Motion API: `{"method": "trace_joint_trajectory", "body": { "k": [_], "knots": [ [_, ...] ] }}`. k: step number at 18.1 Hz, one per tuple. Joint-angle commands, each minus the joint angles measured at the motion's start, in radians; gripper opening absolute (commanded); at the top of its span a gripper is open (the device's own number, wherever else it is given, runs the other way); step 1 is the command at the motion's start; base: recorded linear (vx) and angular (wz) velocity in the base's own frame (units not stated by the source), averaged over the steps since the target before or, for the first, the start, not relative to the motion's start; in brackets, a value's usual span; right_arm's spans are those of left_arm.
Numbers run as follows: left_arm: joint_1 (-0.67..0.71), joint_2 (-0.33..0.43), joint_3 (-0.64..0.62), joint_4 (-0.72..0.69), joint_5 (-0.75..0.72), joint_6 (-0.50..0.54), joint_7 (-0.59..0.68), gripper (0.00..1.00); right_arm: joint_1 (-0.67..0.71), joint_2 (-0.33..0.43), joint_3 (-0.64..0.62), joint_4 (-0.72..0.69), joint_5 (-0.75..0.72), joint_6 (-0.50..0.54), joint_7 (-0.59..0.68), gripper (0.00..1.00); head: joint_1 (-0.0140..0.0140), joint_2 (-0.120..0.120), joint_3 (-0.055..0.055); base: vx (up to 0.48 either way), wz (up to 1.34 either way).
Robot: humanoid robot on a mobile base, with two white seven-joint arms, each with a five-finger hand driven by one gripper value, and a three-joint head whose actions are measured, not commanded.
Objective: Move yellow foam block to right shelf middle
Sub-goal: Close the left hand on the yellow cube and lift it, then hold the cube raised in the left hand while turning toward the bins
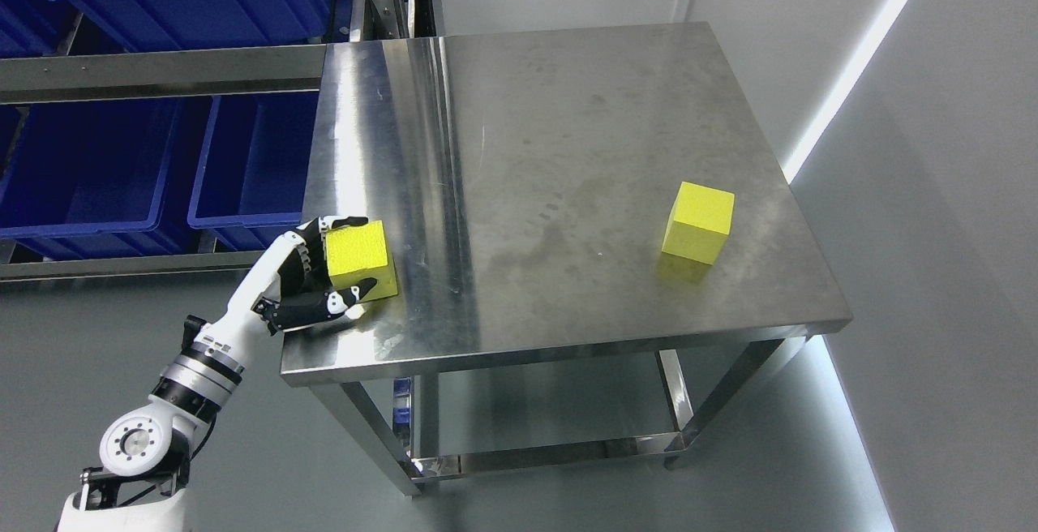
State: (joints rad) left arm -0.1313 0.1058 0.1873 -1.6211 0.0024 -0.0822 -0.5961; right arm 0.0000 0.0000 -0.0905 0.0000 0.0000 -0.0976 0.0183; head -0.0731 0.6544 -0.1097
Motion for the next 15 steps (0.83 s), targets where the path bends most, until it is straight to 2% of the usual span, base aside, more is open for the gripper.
{"method": "trace_joint_trajectory", "body": {
  "k": [1, 3, 9, 15],
  "knots": [
    [-0.020, -0.077, 0.112, 0.015, 0.098, -0.100, 0.006, 0.04, -0.003, -0.017, 0.000, -0.017, 0.000, 0.001, 0.000, 1.00, 0.0000, 0.000, 0.000, 0.000, 0.00],
    [-0.042, -0.088, 0.118, 0.013, 0.200, -0.198, 0.006, 0.00, -0.003, -0.017, 0.000, -0.017, -0.002, 0.001, 0.000, 1.00, 0.0000, 0.000, 0.000, 0.000, 0.00],
    [-0.047, -0.088, 0.156, 0.013, 0.261, -0.419, 0.053, 0.01, -0.003, -0.017, 0.000, -0.017, -0.002, -0.001, 0.000, 1.00, 0.0000, 0.000, 0.000, 0.000, 0.00],
    [-0.040, -0.088, 0.195, 0.010, 0.261, -0.449, 0.099, 0.01, -0.003, -0.017, 0.000, -0.017, -0.002, 0.001, 0.000, 1.00, 0.0000, 0.000, 0.000, 0.000, 0.00]
  ]
}}
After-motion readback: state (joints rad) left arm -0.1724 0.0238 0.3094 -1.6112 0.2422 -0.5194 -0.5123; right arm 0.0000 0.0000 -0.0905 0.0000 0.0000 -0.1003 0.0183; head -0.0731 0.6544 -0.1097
